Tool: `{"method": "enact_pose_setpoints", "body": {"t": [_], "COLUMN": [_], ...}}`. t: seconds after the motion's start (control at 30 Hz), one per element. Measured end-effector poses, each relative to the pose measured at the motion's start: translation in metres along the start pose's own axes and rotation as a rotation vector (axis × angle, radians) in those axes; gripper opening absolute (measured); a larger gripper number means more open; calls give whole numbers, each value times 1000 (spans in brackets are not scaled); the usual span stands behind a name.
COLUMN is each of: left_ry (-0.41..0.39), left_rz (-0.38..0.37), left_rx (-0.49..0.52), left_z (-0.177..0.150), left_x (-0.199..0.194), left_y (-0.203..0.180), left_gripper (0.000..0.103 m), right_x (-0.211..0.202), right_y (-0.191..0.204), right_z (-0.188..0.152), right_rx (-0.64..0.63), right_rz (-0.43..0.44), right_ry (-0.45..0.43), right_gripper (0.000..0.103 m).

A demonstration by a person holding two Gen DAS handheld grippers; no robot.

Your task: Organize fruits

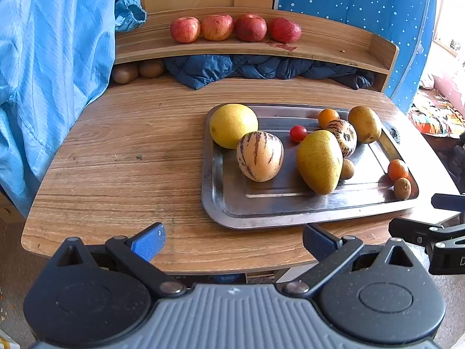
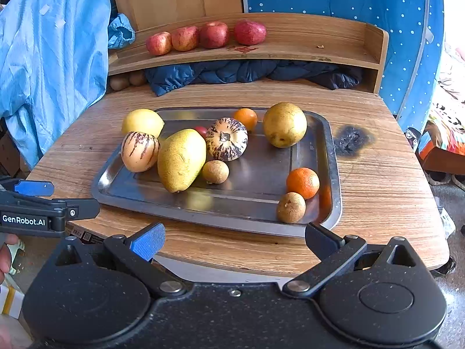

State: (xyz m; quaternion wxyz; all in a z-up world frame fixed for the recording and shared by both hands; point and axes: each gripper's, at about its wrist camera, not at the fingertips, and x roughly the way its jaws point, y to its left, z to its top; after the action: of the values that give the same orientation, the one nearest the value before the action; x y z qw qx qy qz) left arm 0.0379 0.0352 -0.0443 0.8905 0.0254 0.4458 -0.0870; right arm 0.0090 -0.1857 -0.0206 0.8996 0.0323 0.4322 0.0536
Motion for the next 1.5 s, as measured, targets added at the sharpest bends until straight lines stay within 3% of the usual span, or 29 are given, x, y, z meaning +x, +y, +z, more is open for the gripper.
{"method": "enact_pose_setpoints", "body": {"t": [1.5], "left_ry": [18], "left_rz": [5], "left_rx": [-13], "left_z": [-1], "left_x": [9], "left_y": [0], "left_gripper": [102], "right_x": [6], "right_y": [-3], "right_z": [1], "right_rx": [3], "right_rz": [-11], "right_ry": [6], "right_gripper": [102]}}
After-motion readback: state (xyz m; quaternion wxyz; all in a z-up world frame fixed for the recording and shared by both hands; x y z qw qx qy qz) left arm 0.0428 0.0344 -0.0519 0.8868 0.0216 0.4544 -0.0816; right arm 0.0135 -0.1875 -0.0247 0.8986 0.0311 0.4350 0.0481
